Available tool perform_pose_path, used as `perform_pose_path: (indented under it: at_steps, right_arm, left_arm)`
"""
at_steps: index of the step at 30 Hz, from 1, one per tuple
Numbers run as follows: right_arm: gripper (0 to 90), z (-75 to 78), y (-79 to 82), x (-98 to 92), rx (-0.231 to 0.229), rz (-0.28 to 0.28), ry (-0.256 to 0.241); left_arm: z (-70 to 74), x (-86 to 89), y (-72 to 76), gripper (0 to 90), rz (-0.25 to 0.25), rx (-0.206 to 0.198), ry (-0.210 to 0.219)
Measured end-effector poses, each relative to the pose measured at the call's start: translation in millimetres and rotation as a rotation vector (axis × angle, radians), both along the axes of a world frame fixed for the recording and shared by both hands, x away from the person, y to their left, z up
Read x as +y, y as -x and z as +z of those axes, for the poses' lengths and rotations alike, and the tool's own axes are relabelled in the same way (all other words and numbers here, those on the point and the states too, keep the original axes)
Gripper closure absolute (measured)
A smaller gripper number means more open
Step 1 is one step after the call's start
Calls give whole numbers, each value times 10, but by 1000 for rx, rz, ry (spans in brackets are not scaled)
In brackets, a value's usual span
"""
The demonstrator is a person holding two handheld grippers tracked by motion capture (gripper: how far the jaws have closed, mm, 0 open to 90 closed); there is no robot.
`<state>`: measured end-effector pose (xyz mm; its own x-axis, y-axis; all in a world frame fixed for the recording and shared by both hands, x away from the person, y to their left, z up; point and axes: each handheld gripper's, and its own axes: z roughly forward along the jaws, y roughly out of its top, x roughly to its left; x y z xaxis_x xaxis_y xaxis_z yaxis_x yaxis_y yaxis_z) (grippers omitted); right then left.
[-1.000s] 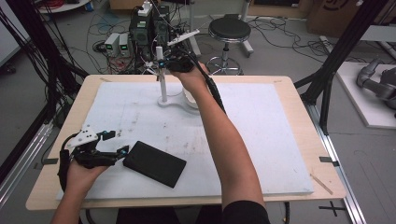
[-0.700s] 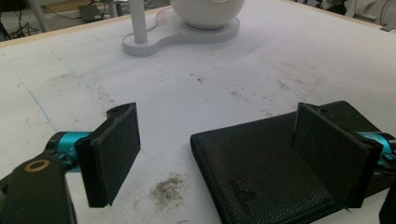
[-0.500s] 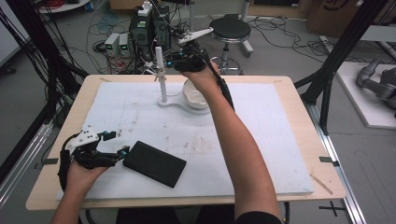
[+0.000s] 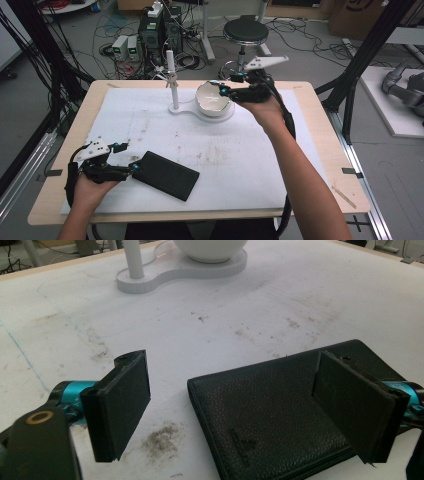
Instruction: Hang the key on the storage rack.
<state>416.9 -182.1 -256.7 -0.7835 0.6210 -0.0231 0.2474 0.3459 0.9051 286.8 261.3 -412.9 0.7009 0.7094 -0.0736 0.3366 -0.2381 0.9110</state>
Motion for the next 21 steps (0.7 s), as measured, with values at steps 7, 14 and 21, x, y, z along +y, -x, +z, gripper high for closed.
perform_pose_path:
  at_steps: [7, 14, 21]
  right_arm:
    - [356, -179, 320, -374, -14, -15, -12]
    - [313, -493, 534, -602, -6, -39, -30]
    - [264, -918, 778, -855, 18, -96, -84]
  left_arm:
    - [0, -14, -37, 155, -2, -1, 5]
    - [-7, -23, -80, 155, -13, 0, 10]
    - [13, -39, -110, 155, -27, -5, 14]
